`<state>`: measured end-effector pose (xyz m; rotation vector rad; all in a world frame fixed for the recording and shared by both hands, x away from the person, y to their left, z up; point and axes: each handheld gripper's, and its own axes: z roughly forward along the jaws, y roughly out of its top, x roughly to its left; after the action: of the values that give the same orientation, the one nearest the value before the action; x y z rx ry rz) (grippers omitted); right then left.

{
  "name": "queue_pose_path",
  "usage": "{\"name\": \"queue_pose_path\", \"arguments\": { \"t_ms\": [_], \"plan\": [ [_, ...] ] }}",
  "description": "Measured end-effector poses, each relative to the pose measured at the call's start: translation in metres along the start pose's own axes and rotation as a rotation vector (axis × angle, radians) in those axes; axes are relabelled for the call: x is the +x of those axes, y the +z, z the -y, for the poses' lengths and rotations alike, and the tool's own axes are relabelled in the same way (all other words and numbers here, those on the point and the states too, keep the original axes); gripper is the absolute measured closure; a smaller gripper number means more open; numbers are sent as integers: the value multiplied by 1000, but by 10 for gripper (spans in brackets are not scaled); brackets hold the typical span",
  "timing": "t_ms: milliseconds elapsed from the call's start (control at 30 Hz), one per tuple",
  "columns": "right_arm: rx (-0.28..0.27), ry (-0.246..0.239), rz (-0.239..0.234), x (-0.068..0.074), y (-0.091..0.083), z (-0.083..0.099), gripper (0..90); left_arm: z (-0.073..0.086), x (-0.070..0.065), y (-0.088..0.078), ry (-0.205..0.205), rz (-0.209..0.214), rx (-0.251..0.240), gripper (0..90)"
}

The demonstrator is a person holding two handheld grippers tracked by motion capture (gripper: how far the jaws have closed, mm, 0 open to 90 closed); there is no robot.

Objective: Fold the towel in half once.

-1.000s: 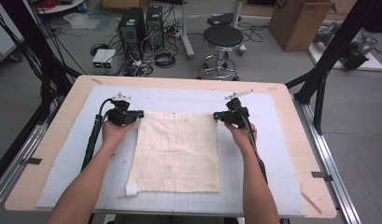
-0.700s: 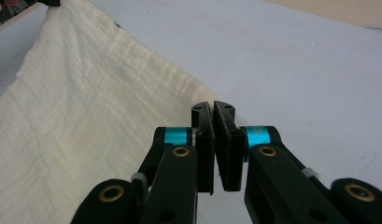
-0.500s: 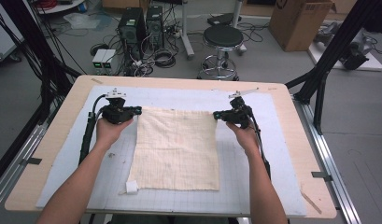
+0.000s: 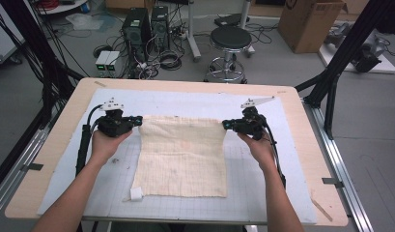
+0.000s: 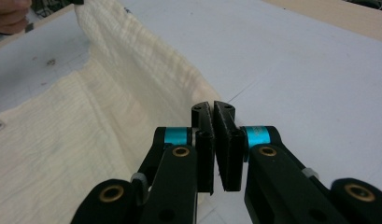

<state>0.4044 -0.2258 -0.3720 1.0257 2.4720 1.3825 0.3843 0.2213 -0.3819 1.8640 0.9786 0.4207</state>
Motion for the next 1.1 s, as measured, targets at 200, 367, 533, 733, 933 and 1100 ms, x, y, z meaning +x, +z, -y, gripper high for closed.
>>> {"name": "queue_pose_path", "arguments": {
  "t_ms": [200,367,533,733,933,1100],
  "plan": [
    [6,8,-41,9,-9,7,872,9,-9,-8,31,16,3,874],
    [-7,-19,-63,22,-15,7,872,21,-11,-18,23,15,-9,873],
    [-14,-13,-78,30,-18,16,872,31,-16,-24,27,34,-1,873],
    [2,-26,-89,39,-21,28,872,43,-23,-32,33,59,-5,873],
    [6,-29,-83,42,-24,37,872,47,-34,-41,51,76,-23,873],
    [16,-27,-84,48,-26,45,872,54,-39,-46,66,82,-12,873]
  ]
}}
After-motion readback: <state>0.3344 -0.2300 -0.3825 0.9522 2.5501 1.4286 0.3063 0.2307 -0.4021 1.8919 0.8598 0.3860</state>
